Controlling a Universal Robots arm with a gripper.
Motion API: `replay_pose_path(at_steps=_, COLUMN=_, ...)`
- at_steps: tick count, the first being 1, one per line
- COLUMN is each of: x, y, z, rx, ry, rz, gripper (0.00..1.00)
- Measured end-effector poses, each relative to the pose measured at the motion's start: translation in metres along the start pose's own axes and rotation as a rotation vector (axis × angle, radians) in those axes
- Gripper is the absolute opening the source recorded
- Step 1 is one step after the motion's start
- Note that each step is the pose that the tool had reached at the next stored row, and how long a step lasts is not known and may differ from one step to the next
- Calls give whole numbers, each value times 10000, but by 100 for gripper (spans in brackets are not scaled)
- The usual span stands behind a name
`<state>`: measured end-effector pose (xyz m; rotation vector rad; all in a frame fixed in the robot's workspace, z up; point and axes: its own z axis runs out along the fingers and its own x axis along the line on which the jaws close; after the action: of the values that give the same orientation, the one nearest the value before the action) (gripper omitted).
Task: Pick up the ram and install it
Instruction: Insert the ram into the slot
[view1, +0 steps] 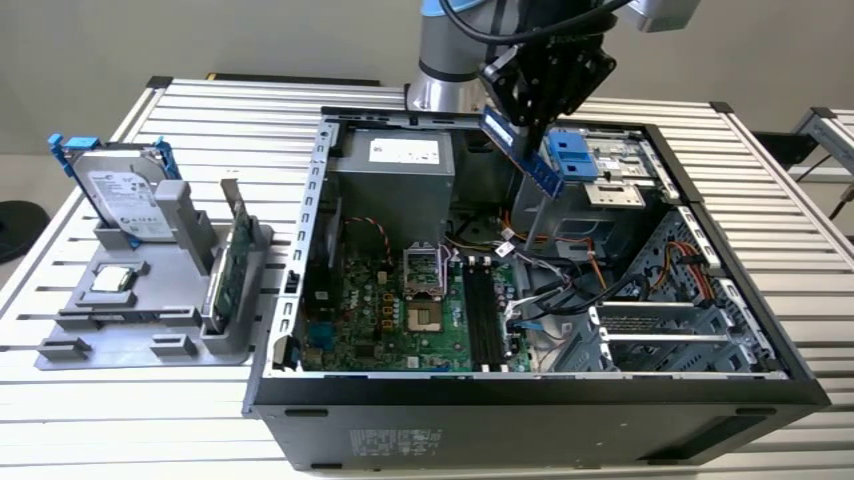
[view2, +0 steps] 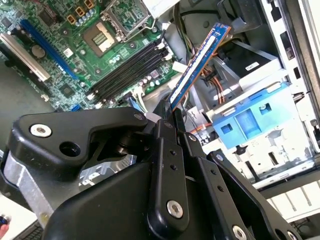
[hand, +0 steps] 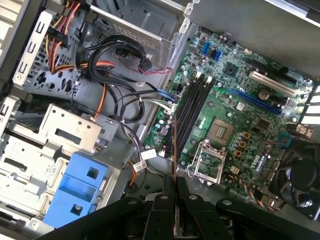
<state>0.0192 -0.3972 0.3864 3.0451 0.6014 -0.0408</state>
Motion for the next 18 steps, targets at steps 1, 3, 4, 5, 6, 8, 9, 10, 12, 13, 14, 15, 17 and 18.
replay_pose_path(at_steps=1, x=0, y=0, z=0, rx=1, ry=-2, rz=49, gripper=0)
replay_pose_path(at_steps=3, x=0, y=0, z=1, rx=5, ry=-5, rz=149, gripper=0)
replay_pose_path(at_steps=4, x=0, y=0, z=1, rx=7, ry=-7, rz=221, gripper=0)
replay_pose_path(at_steps=5, x=0, y=0, z=2, rx=11, ry=-10, rz=325, gripper=0)
replay_pose_path(at_steps=6, x=0, y=0, z=3, rx=13, ry=-14, rz=425, gripper=0)
replay_pose_path(at_steps=8, x=0, y=0, z=4, rx=19, ry=-19, rz=595, gripper=0)
replay_pose_path(at_steps=9, x=1, y=0, z=4, rx=20, ry=-20, rz=632, gripper=0)
replay_pose_path(at_steps=10, x=2, y=1, z=5, rx=21, ry=-21, rz=653, gripper=0)
replay_pose_path(at_steps=12, x=3, y=2, z=6, rx=23, ry=-23, rz=693, gripper=0)
replay_pose_path(at_steps=13, x=4, y=2, z=9, rx=26, ry=-25, rz=751, gripper=0)
replay_pose_path(at_steps=14, x=4, y=3, z=11, rx=28, ry=-28, rz=845, gripper=0)
replay_pose_path(at_steps=15, x=5, y=3, z=13, rx=31, ry=-31, rz=943, gripper=0)
replay_pose_path(at_steps=17, x=7, y=4, z=16, rx=33, ry=-38, rz=1116, gripper=0)
replay_pose_path(at_steps=18, x=10, y=5, z=17, rx=35, ry=-41, rz=1191, gripper=0)
